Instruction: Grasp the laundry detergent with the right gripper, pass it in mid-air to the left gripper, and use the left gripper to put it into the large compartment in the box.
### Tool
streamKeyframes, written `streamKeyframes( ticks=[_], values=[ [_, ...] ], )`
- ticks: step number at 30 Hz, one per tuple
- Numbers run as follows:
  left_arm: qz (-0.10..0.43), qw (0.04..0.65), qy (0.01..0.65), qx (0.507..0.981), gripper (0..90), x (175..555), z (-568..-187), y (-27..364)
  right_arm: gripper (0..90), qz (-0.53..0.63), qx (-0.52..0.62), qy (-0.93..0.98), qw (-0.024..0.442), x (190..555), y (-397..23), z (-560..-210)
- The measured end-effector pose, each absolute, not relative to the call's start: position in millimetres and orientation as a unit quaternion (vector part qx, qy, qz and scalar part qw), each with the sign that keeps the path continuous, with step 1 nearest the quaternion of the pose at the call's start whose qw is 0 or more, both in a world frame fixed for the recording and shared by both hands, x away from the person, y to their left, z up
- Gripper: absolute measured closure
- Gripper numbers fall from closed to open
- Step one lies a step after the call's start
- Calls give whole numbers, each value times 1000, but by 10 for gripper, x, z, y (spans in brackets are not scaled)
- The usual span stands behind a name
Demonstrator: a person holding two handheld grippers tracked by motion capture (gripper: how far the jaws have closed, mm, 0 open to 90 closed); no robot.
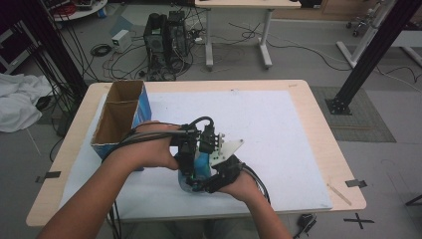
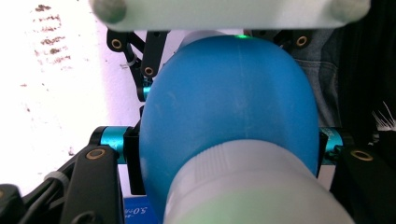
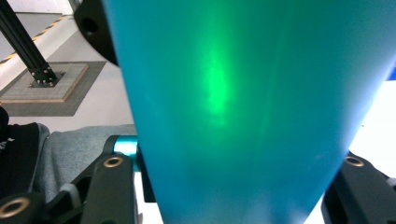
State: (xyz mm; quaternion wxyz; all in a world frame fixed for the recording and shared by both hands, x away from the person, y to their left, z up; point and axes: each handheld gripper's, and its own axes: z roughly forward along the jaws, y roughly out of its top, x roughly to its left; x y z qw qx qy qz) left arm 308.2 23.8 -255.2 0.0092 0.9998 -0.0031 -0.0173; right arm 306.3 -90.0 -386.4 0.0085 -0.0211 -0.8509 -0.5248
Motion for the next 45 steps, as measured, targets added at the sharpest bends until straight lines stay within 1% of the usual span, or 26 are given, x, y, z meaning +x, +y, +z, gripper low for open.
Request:
streamKeyframes(
  ticks=[1, 2, 3, 4, 5, 7, 8, 11, 12, 16, 17, 20, 22, 25, 29, 31, 34, 35, 36, 38, 39, 40, 41, 44, 45],
  values=[
    [-17, 9, -3, 1000, 387, 3082, -2552, 238, 339, -521, -37, -852, 19, 3052, -916, -3852],
    [-19, 9, -8, 1000, 387, 3100, -2534, 243, 313, -539, -18, -842, -6, 3115, -917, -3854],
    [-20, 6, -9, 1000, 387, 3110, -2526, 248, 292, -534, -25, -845, -2, 3109, -939, -3847],
    [-20, 6, -9, 1000, 387, 3110, -2526, 248, 292, -534, -25, -845, -2, 3109, -939, -3847],
    [-18, 9, -7, 1000, 387, 3121, -2505, 269, 227, -529, -42, -848, 3, 3099, -991, -3832],
    [-18, 6, -5, 1000, 386, 3141, -2488, 288, 227, -528, -35, -849, -2, 3120, -1018, -3831],
    [-26, 11, 9, 1000, 386, 3169, -2452, 337, 215, -525, -52, -850, 1, 3099, -1107, -3795],
    [-17, 11, 11, 1000, 386, 3206, -2388, 391, 204, -524, -54, -850, 0, 3099, -1168, -3776],
    [-17, 15, 18, 1000, 386, 3222, -2344, 432, 132, -504, -67, -861, -10, 3083, -1239, -3738],
    [-24, 14, 35, 999, 386, 3258, -2242, 520, 131, -483, -84, -871, -19, 3084, -1348, -3690],
    [-18, 18, 43, 999, 386, 3289, -2163, 585, 131, -483, -77, -872, -32, 3103, -1379, -3675],
    [-12, 21, 58, 998, 385, 3315, -2078, 670, 131, -470, -86, -878, -31, 3097, -1456, -3626],
    [-5, 23, 77, 997, 385, 3355, -1967, 776, 118, -457, -94, -883, -46, 3112, -1558, -3558],
    [-2, 25, 93, 995, 386, 3385, -1876, 851, 118, -453, -101, -884, -53, 3119, -1629, -3509],
    [9, 26, 136, 990, 385, 3452, -1654, 1030, 118, -435, -117, -890, -71, 3131, -1770, -3388],
    [8, 28, 144, 989, 385, 3465, -1625, 1059, 117, -430, -121, -892, -72, 3134, -1815, -3351],
    [4, 29, 195, 980, 385, 3538, -1453, 1211, 118, -426, -130, -892, -78, 3129, -1877, -3301],
    [4, 29, 195, 980, 385, 3538, -1453, 1211, 118, -425, -131, -892, -80, 3130, -1902, -3282],
    [2, 32, 219, 975, 385, 3571, -1387, 1276, 118, -425, -129, -892, -85, 3135, -1918, -3270],
    [4, 32, 230, 973, 385, 3592, -1352, 1314, 118, -423, -133, -893, -83, 3122, -1939, -3251],
    [3, 37, 256, 966, 385, 3620, -1290, 1393, 118, -422, -132, -893, -86, 3121, -1953, -3241],
    [3, 37, 256, 966, 385, 3620, -1290, 1393, 118, -422, -132, -893, -86, 3121, -1953, -3241],
    [6, 43, 279, 959, 385, 3642, -1238, 1469, 118, -420, -138, -892, -89, 3112, -1975, -3221],
    [4, 46, 294, 955, 385, 3673, -1184, 1560, 118, -418, -138, -893, -90, 3119, -1998, -3216],
    [4, 53, 310, 949, 385, 3687, -1157, 1626, 118, -414, -141, -895, -88, 3119, -2006, -3214]
  ],
)
